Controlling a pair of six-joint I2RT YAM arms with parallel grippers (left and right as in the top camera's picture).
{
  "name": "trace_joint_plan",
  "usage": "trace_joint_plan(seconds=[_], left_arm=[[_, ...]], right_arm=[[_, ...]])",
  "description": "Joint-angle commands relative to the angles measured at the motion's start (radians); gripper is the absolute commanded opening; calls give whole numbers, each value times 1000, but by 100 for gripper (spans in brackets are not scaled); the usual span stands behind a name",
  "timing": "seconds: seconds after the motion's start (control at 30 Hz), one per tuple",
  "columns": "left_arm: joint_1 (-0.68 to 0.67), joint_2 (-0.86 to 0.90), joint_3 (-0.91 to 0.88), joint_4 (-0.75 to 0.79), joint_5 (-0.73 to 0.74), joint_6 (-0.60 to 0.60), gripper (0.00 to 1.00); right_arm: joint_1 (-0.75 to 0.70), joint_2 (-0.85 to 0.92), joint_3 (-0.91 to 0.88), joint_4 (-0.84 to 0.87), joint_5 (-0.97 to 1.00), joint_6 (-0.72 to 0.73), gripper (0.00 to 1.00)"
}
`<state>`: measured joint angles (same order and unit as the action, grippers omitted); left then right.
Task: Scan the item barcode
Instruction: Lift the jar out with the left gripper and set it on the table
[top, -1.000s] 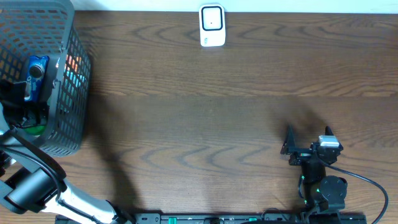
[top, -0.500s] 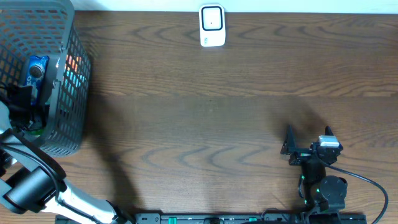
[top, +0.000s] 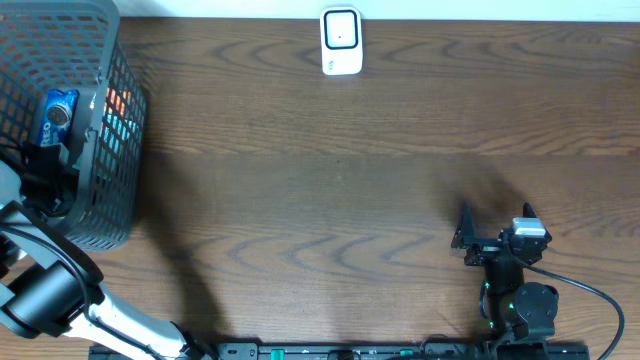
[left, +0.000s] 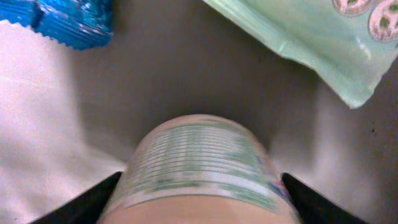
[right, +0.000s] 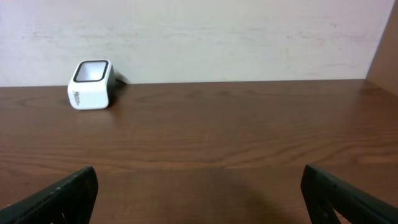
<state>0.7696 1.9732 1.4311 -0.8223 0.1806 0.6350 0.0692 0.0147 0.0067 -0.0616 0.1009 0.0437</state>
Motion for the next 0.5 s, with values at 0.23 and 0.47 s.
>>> trace_joint_plan(seconds=[0.23, 0.47], left_arm=[[-2, -105, -4, -13, -82, -43, 67], [-2, -317, 13, -1, -85, -118, 66]], right_arm=[[-4, -3, -1, -3, -2, -8, 99], [-4, -3, -1, -3, -2, -8, 99]])
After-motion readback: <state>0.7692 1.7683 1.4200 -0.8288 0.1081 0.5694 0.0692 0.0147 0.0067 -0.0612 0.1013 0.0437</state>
